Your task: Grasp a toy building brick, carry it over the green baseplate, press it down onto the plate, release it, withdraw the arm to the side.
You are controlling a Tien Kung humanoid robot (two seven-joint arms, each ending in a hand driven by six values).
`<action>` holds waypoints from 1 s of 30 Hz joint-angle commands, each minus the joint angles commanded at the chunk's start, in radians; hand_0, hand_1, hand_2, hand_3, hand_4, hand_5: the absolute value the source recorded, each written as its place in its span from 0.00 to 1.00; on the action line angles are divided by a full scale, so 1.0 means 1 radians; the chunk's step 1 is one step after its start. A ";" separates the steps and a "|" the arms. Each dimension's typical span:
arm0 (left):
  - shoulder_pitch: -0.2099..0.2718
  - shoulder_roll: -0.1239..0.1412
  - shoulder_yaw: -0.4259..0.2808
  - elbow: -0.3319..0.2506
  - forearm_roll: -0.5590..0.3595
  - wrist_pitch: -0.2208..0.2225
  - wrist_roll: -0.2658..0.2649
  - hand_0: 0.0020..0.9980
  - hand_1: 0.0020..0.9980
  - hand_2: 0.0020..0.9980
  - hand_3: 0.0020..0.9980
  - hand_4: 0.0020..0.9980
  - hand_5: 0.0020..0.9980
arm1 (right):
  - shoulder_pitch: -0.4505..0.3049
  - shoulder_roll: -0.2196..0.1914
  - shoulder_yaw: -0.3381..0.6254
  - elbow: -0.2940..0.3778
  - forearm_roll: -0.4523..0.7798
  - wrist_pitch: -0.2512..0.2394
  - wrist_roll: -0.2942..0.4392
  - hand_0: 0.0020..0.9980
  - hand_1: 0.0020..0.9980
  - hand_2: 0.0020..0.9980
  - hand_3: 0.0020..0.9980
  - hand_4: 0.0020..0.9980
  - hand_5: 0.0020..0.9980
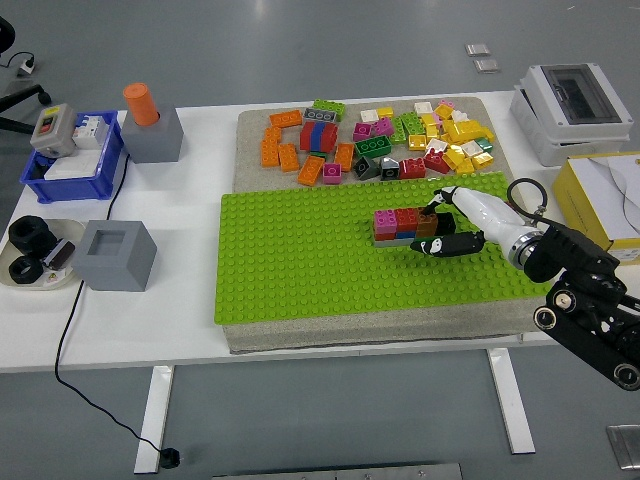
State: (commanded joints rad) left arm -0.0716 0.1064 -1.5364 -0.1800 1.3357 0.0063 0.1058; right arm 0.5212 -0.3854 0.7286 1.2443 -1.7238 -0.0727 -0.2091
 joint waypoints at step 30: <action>0.006 0.002 -0.012 0.000 -0.004 0.002 0.002 0.64 0.62 0.59 0.59 0.64 0.19 | 0.050 -0.125 0.123 -0.026 -0.167 -0.005 -0.044 0.85 0.85 0.90 0.67 0.71 0.14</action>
State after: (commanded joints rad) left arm -0.0652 0.1087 -1.5487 -0.1800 1.3312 0.0082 0.1074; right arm 0.5714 -0.5107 0.8512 1.2187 -1.8910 -0.0777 -0.2532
